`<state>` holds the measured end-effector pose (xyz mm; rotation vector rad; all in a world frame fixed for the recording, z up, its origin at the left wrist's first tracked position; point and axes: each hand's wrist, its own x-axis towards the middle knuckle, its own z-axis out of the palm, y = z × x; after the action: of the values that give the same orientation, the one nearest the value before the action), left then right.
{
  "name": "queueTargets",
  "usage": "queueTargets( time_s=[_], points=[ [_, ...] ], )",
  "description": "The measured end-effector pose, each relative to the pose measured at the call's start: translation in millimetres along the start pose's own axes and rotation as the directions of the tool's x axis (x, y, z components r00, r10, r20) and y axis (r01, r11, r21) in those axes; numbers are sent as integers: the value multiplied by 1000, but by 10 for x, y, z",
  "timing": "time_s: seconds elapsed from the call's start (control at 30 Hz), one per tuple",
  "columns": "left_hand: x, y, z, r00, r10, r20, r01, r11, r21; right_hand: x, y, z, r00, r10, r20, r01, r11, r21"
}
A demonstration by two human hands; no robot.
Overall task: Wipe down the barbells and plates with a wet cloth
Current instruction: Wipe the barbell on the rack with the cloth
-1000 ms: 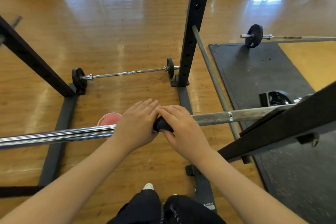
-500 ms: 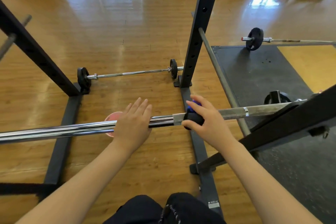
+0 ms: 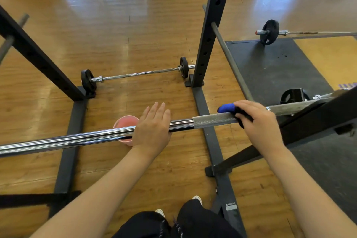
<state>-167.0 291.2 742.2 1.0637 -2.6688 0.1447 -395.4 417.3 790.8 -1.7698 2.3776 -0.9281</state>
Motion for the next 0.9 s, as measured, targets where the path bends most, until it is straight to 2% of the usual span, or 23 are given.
queueTargets(
  time_s=[0.03,0.17,0.3,0.37,0.47,0.6,0.8,0.9],
  points=[
    [1,5,4,1000,-4,-2,4,1000,9,15,-96,67,1000,-19,-6,19,1000,18],
    [8,30,-5,1000,-8,-22,10,997,81,20,-426,551,964,-229,137,229,973,17],
    [13,34,-15,1000,-10,-17,12,994,110,-82,-248,597,949,-295,115,301,952,-46],
    [1,35,-17,1000,-12,-21,14,995,101,-125,-107,537,950,-300,81,305,951,-53],
    [-10,34,-19,1000,-8,-18,10,995,102,-162,78,404,982,-187,17,188,977,-97],
    [-7,38,-21,1000,-9,-21,11,995,101,-82,-49,343,993,-113,-44,104,979,-175],
    [-4,40,-14,1000,-15,-14,17,994,107,45,-158,456,991,-115,61,119,990,-69],
    [-5,30,-5,1000,-14,-24,16,993,116,-64,66,330,962,-249,115,259,963,-81]
  ],
)
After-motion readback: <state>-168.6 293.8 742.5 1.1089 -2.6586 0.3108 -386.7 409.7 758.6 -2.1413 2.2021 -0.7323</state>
